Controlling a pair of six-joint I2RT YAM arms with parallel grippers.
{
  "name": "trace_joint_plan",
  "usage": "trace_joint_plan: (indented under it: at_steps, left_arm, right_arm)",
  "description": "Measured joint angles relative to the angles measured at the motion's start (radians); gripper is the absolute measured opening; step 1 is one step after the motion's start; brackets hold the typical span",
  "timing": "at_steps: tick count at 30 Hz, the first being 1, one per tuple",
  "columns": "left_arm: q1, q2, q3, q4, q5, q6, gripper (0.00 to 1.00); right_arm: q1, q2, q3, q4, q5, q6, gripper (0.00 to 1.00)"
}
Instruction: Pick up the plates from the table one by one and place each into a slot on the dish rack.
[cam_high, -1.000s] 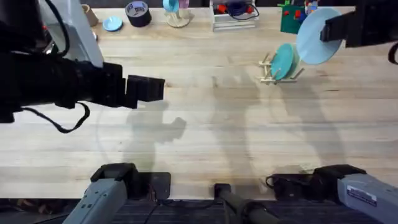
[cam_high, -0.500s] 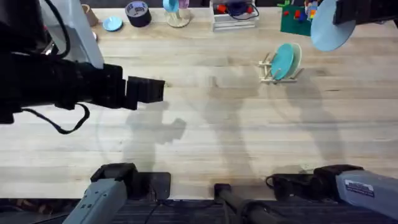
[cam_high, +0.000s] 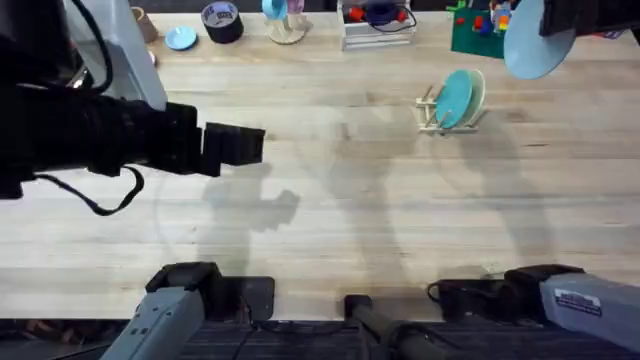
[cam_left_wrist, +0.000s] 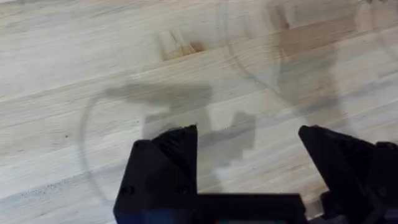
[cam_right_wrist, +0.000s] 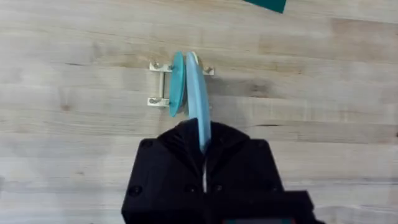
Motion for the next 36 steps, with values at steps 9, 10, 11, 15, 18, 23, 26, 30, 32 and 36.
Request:
trace_joint_plan:
  at_steps: [9, 10, 11, 15, 18, 23, 26, 30, 32, 36]
  left_arm:
    - [0.0, 0.0, 0.0, 0.0, 0.0, 0.0, 0.993]
    - [0.0, 0.0, 0.0, 0.0, 0.0, 0.0, 0.993]
    - [0.0, 0.0, 0.0, 0.0, 0.0, 0.0, 0.992]
    - [0.0, 0.0, 0.0, 0.0, 0.0, 0.0, 0.993]
    - [0.0, 0.0, 0.0, 0.0, 0.0, 0.0, 0.994]
    - [0.0, 0.0, 0.0, 0.0, 0.0, 0.0, 0.994]
    - [0.0, 0.0, 0.0, 0.0, 0.0, 0.0, 0.994]
    - [0.0, 0.0, 0.0, 0.0, 0.0, 0.0, 0.993]
    - [0.0, 0.0, 0.0, 0.0, 0.0, 0.0, 0.993]
    - [0.0, 0.0, 0.0, 0.0, 0.0, 0.0, 0.994]
  right_arm:
    - [0.0, 0.001, 0.0, 0.001, 0.0, 0.0, 0.03]
    - [0.0, 0.002, 0.001, 0.0, 0.0, 0.0, 0.029]
    - [0.0, 0.004, 0.002, 0.0, 0.0, 0.0, 0.029]
    - [0.002, 0.022, 0.007, 0.0, -0.003, 0.0, 0.03]
    - [0.014, 0.045, 0.007, -0.001, -0.005, 0.0, 0.03]
    - [0.036, 0.079, 0.007, 0.0, -0.009, 0.0, 0.029]
    - [0.039, 0.09, 0.007, 0.0, -0.009, 0.0, 0.029]
    - [0.04, 0.092, 0.007, 0.0, -0.009, 0.001, 0.029]
    - [0.04, 0.092, 0.007, 0.0, -0.009, 0.004, 0.029]
    - [0.045, 0.092, 0.007, 0.0, -0.009, 0.016, 0.029]
